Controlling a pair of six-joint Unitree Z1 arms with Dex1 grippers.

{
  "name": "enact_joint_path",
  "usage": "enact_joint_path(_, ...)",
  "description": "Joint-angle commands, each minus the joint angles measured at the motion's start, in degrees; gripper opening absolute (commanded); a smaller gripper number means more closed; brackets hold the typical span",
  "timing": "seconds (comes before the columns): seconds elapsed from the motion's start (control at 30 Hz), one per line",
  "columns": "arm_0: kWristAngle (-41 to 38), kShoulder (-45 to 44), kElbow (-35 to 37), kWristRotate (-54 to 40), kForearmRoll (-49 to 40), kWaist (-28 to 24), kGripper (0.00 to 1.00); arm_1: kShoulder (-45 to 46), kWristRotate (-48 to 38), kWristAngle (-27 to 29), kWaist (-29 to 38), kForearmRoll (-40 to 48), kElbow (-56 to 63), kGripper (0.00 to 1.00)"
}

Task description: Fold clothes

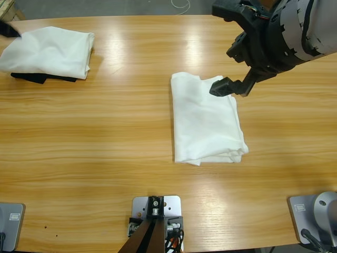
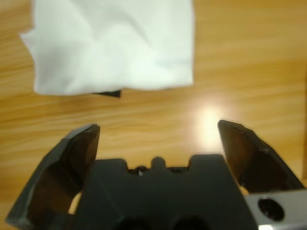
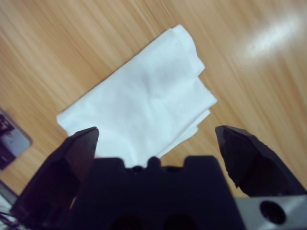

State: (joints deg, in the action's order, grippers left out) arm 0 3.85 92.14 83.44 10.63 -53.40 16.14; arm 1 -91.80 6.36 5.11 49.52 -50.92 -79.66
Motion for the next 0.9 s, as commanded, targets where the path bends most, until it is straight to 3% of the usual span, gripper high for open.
enact_joint_path(0.03,0.63,25.30,14.75,0.51,-2.41,-7.78,0.977,-0.99,-3.30,-1.13,-1.88,-0.06,4.50,1.000)
enact_joint_path(0.27,-0.51,37.87,25.30,-3.77,-3.41,-10.48,0.977,-2.20,-3.11,-1.50,-6.08,3.79,7.95,1.000)
enact_joint_path(0.43,-1.04,46.80,38.48,-9.08,-12.31,-8.90,0.975,-4.51,-2.93,-1.59,-7.49,5.76,8.28,1.000)
enact_joint_path(0.63,-2.20,49.17,38.98,-10.07,-19.21,-8.41,0.964,-7.23,-2.93,-1.68,-8.00,7.43,7.86,1.000)
enact_joint_path(0.9,-5.34,51.21,36.27,-12.44,-18.42,-9.48,0.964,-6.63,-2.93,-1.68,-9.00,6.71,8.37,1.000)
